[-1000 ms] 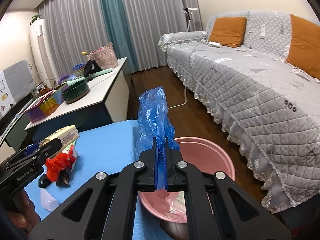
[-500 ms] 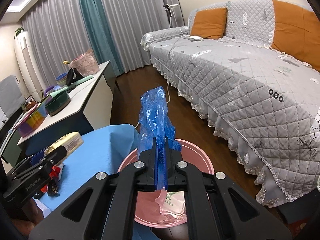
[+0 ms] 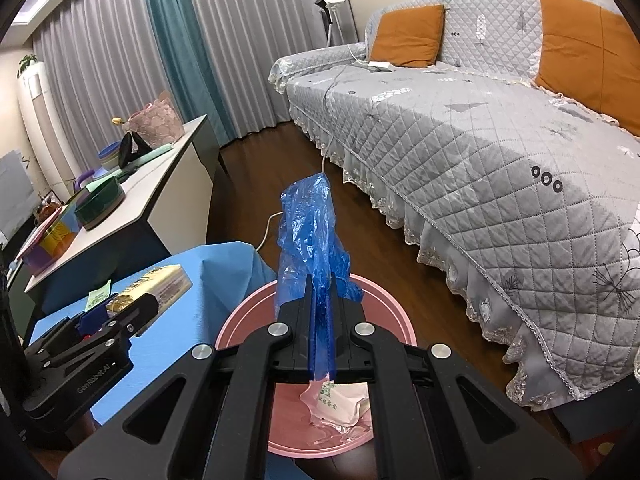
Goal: Collect trash
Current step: 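Carry both items over the pink bin and open both tools to drop them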
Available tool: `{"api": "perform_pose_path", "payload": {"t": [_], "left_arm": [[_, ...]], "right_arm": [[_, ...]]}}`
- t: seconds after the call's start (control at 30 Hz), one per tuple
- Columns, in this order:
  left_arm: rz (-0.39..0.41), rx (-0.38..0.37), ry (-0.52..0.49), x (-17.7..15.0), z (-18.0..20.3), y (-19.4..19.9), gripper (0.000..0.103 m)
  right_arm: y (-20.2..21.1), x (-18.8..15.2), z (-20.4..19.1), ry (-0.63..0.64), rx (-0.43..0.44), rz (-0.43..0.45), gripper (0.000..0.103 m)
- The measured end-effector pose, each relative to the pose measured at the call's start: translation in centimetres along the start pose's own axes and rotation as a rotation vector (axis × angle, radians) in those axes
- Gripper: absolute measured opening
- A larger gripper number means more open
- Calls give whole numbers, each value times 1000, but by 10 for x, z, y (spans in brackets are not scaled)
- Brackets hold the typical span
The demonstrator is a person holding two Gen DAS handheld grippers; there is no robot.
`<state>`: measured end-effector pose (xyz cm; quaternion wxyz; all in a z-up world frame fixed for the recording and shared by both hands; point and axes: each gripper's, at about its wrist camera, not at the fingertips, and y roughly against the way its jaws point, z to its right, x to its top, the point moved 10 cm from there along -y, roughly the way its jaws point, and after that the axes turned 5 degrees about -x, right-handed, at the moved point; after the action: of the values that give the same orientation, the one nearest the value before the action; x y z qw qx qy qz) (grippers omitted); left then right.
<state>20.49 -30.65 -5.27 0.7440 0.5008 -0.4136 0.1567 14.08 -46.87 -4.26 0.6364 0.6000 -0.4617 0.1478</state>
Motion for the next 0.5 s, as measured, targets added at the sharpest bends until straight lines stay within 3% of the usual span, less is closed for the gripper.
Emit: {"api": "perform_pose_path", "payload": {"t": [0.4, 0.43, 0.47, 0.5], "left_arm": [[-25, -19, -5, 1, 5, -11, 55], [-30, -24, -4, 2, 6, -12, 57], [-39, -36, 2, 2, 6, -13, 66], [-40, -38, 9, 2, 4, -13, 68]], "right_arm": [[-4, -2, 4, -9, -19, -9, 8], [-6, -3, 6, -14, -24, -16, 22], [-6, -3, 9, -28, -31, -15, 43], [-6, -3, 11, -35, -37, -14, 52]]}}
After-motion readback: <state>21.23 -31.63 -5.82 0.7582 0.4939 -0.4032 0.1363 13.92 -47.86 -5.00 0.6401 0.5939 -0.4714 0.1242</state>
